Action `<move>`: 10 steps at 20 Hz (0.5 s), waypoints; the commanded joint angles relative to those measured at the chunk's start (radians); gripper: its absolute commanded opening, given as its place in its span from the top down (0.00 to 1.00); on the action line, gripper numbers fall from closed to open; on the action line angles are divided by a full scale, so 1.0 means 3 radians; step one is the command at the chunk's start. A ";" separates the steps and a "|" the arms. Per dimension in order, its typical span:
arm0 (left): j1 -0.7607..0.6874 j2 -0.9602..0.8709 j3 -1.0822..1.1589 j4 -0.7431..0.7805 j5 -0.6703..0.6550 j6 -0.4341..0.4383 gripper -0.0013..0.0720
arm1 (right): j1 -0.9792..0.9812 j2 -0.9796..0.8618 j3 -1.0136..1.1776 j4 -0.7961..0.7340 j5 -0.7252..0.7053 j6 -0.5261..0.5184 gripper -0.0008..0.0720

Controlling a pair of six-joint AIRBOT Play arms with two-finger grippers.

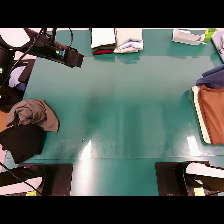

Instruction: Fold the shirts.

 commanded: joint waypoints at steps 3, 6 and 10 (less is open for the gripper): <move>0.0001 0.0001 0.0000 -0.0003 0.0000 0.0011 0.95 | -0.0351 0.0618 -0.1157 -0.0565 0.0137 -0.0347 0.97; 0.0001 0.0001 -0.0001 -0.0003 -0.0001 0.0010 0.95 | -0.0525 0.1021 -0.2073 -0.0771 0.0010 -0.0521 0.97; 0.0001 0.0003 -0.0001 -0.0005 -0.0004 0.0010 0.95 | -0.0696 0.1429 -0.2989 -0.0771 -0.0367 -0.0636 0.96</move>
